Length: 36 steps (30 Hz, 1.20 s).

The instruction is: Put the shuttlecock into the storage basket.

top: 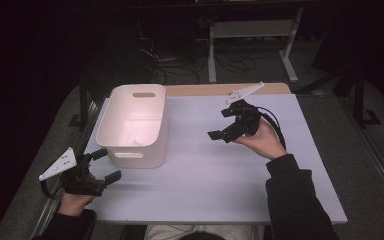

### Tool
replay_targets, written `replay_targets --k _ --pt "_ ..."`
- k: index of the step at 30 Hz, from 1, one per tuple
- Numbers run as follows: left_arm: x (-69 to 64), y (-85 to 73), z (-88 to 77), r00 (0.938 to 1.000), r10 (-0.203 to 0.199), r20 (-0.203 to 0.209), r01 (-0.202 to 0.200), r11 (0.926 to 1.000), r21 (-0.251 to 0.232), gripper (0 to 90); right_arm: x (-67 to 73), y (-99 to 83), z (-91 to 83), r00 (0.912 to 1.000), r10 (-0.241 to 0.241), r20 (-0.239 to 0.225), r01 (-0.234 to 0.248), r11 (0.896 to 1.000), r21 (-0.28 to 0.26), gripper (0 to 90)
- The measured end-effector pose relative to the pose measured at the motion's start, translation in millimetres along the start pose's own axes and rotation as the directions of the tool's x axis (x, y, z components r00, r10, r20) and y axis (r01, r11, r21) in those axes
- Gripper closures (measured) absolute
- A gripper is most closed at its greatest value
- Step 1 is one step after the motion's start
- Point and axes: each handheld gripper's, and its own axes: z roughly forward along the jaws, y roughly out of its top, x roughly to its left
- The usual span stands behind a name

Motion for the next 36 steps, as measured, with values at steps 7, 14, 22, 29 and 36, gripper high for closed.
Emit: replay_targets --k 7,14,22,29,36 --pt "-0.2 0.0 -0.3 1.0 0.0 -0.003 0.0 1.0 0.0 0.0 -1.0 -12.5 -7.0 0.9997 0.023 0.01 -0.023 1.0 -0.014 0.0" --pt "-0.1 0.0 -0.2 1.0 0.0 -0.003 0.0 1.0 0.0 0.0 -4.1 -27.4 -13.3 0.9984 0.053 0.022 -0.052 0.998 -0.019 0.0" --pt "0.0 0.0 0.1 1.0 -0.001 -0.007 0.001 1.0 0.002 0.0 -7.2 -48.0 -23.0 0.9955 0.085 0.043 -0.083 0.996 -0.037 0.0" --pt "0.3 -0.1 0.6 1.0 0.002 -0.008 -0.002 1.0 0.005 0.0 -9.5 -62.9 -31.0 0.9924 0.106 0.063 -0.103 0.994 -0.047 0.0" --pt "0.3 -0.1 0.6 1.0 0.006 -0.006 -0.005 1.0 0.007 0.0 -9.0 -74.8 -34.8 0.9904 0.119 0.07 -0.115 0.991 -0.063 0.0"
